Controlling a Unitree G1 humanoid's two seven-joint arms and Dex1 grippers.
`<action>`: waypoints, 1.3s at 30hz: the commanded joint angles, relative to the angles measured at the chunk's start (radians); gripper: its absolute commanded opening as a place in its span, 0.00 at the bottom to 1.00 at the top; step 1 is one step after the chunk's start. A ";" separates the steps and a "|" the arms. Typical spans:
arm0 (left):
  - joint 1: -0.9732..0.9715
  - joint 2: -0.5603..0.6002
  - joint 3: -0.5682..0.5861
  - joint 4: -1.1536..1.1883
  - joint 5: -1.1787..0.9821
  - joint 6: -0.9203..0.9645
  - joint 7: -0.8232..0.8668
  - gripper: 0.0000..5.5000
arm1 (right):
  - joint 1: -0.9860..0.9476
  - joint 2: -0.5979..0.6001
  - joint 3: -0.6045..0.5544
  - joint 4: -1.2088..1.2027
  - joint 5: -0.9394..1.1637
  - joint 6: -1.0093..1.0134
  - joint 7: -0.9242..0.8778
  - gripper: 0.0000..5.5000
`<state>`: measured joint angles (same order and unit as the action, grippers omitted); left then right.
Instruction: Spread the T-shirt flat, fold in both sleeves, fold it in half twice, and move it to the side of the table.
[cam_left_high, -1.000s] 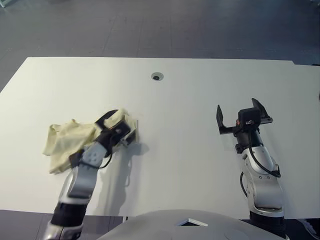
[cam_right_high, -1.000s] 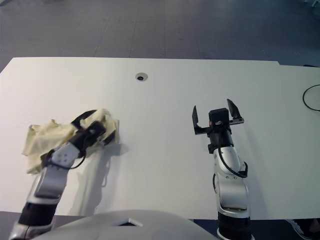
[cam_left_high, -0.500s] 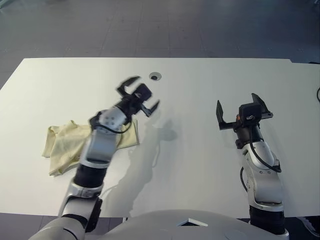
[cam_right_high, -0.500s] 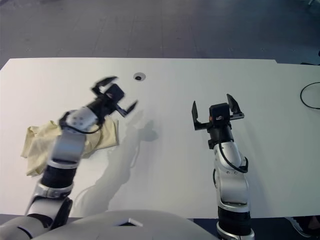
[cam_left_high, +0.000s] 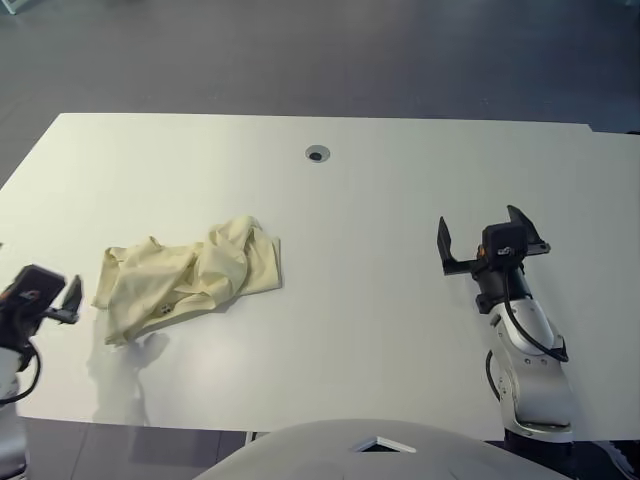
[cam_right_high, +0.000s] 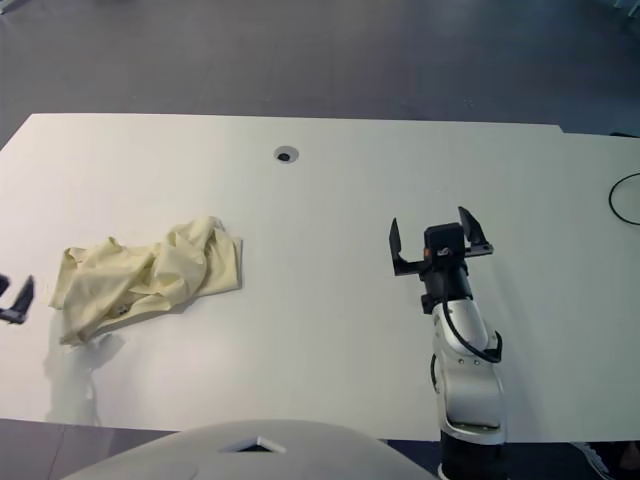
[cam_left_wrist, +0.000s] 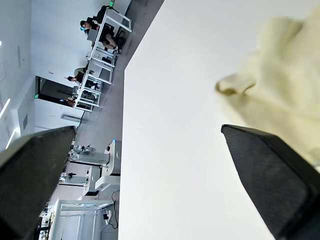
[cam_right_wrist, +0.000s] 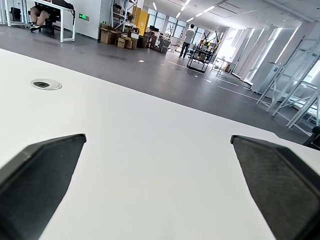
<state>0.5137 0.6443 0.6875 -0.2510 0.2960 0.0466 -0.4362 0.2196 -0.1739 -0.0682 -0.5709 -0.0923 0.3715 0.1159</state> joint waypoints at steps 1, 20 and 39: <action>0.031 0.023 -0.026 0.110 -0.032 -0.107 -0.010 0.98 | 0.007 -0.011 -0.005 -0.012 0.002 0.020 0.006 0.98; -0.202 -0.007 -0.494 0.404 0.008 -0.140 -0.018 0.98 | -0.029 -0.031 0.000 0.011 0.011 0.040 0.025 0.98; -0.721 -0.248 -0.923 0.111 -0.093 0.450 -0.122 0.98 | -0.171 -0.162 0.085 0.023 -0.059 0.163 0.116 0.98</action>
<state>-0.1870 0.3967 -0.2115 -0.1693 0.1884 0.5036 -0.5581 0.0707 -0.3041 0.0104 -0.5658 -0.1213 0.5068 0.2310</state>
